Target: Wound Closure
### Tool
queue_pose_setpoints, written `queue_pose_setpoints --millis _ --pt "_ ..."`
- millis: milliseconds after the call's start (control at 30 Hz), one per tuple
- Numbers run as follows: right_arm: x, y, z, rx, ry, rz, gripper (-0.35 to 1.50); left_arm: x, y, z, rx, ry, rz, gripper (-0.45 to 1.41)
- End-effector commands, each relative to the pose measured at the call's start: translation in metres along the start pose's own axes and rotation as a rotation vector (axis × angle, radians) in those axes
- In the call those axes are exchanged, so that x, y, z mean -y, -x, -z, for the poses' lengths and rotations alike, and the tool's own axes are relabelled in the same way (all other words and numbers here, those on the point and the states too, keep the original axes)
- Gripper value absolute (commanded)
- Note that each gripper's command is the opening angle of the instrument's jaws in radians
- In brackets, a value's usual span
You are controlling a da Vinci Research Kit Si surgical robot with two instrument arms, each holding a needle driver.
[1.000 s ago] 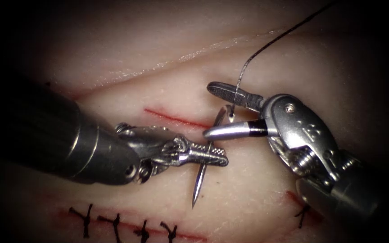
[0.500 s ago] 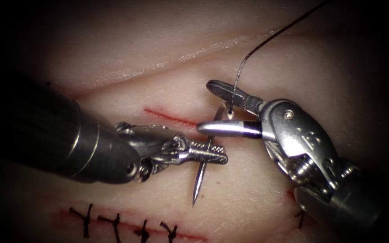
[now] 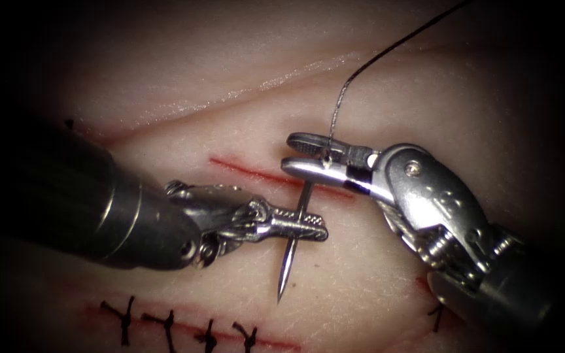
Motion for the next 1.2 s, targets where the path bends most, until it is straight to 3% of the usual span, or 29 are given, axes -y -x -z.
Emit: queue_pose_setpoints --millis 33,67,100,200,433,667,800,933,967,1200 --pt "0.0000 0.0005 -0.0005 0.003 -0.005 -0.001 -0.35 0.0005 0.0005 -0.0002 -0.002 0.004 -0.024 0.36" --pt "0.0000 0.0005 -0.0005 0.003 -0.006 -0.001 -0.35 0.0005 0.0004 -0.0002 -0.010 -0.002 -0.040 0.66" --pt "-0.0001 0.0005 -0.0003 0.003 -0.007 0.011 -0.35 0.0006 -0.0001 -0.0002 -0.039 -0.021 -0.083 1.21" --pt "-0.0005 0.0007 0.0000 0.005 -0.005 0.065 -0.35 0.0011 -0.0006 0.0006 -0.116 -0.016 -0.197 1.40" --pt "-0.0025 0.0022 -0.0001 0.012 0.008 0.213 -0.35 0.0012 0.0001 0.0028 -0.117 -0.087 -0.355 1.38" --pt "-0.0036 0.0040 -0.0016 0.073 -0.027 0.364 -0.35 0.0012 0.0022 0.0049 -0.108 -0.231 -0.488 1.26" --pt "-0.0036 0.0039 -0.0027 0.064 -0.055 0.433 -0.35 0.0017 0.0035 0.0057 -0.103 -0.271 -0.524 1.03" --pt "-0.0038 0.0034 -0.0037 0.066 -0.088 0.492 -0.35 0.0024 0.0045 0.0060 -0.088 -0.250 -0.583 0.54" --pt "-0.0038 0.0034 -0.0043 0.063 -0.097 0.507 -0.35 0.0028 0.0050 0.0059 -0.081 -0.233 -0.609 0.19" --pt "-0.0044 0.0034 -0.0063 0.073 -0.120 0.591 -0.35 0.0043 0.0058 0.0044 -0.023 -0.235 -0.718 -0.17"
